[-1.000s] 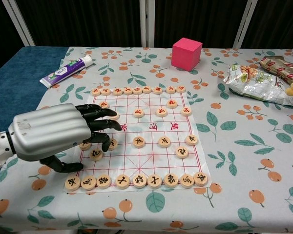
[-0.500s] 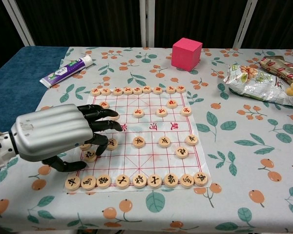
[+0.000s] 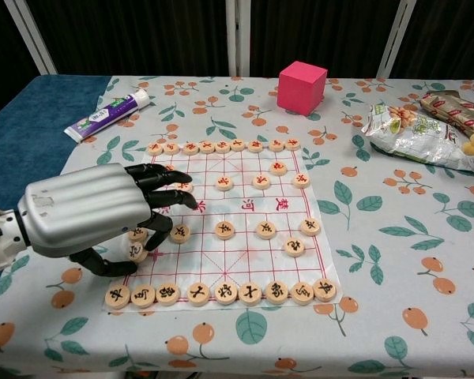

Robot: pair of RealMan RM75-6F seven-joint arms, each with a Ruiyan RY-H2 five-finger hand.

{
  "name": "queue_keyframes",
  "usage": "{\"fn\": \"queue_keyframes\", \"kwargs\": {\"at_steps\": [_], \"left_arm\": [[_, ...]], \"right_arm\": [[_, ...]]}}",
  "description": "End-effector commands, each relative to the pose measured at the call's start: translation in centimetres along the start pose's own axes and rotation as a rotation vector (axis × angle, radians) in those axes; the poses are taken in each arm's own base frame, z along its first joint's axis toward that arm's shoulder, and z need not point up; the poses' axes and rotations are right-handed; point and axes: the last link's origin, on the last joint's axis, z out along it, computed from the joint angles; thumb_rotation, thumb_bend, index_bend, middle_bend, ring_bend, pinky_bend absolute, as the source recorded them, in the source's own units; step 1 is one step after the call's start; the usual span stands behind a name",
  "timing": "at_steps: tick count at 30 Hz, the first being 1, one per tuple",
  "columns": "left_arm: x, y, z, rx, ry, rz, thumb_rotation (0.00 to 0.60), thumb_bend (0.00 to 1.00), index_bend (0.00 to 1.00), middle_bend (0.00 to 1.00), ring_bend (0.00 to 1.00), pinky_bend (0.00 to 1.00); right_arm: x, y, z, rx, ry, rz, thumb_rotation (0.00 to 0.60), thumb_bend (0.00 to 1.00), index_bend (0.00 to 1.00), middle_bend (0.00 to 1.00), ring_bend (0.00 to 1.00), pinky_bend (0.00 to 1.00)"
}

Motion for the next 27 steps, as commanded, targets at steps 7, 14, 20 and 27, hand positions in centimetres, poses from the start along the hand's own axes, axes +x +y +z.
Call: {"fn": "queue_keyframes", "kwargs": {"at_steps": [7, 14, 20, 27], "left_arm": [[-0.13, -0.14, -0.01, 0.007, 0.004, -0.003, 0.600, 0.16, 0.54, 0.14, 0.01, 0.13], [-0.13, -0.23, -0.11, 0.008, -0.004, -0.002, 0.600, 0.16, 0.53, 0.14, 0.01, 0.13], [-0.09, -0.35, -0.33, 0.015, -0.030, 0.008, 0.600, 0.16, 0.53, 0.14, 0.01, 0.13], [0.05, -0.38, -0.50, 0.023, -0.052, 0.013, 0.600, 0.16, 0.53, 0.13, 0.01, 0.12]], "right_arm": [[-0.06, 0.02, -0.04, 0.001, -0.002, -0.001, 0.600, 0.07, 0.00, 0.00, 0.00, 0.00], [-0.06, 0.07, -0.03, -0.004, -0.003, -0.001, 0.600, 0.08, 0.00, 0.00, 0.00, 0.00], [-0.17, 0.00, -0.01, -0.002, -0.007, -0.002, 0.600, 0.08, 0.00, 0.00, 0.00, 0.00], [-0.19, -0.02, -0.01, -0.003, -0.008, 0.000, 0.600, 0.08, 0.00, 0.00, 0.00, 0.00]]}}
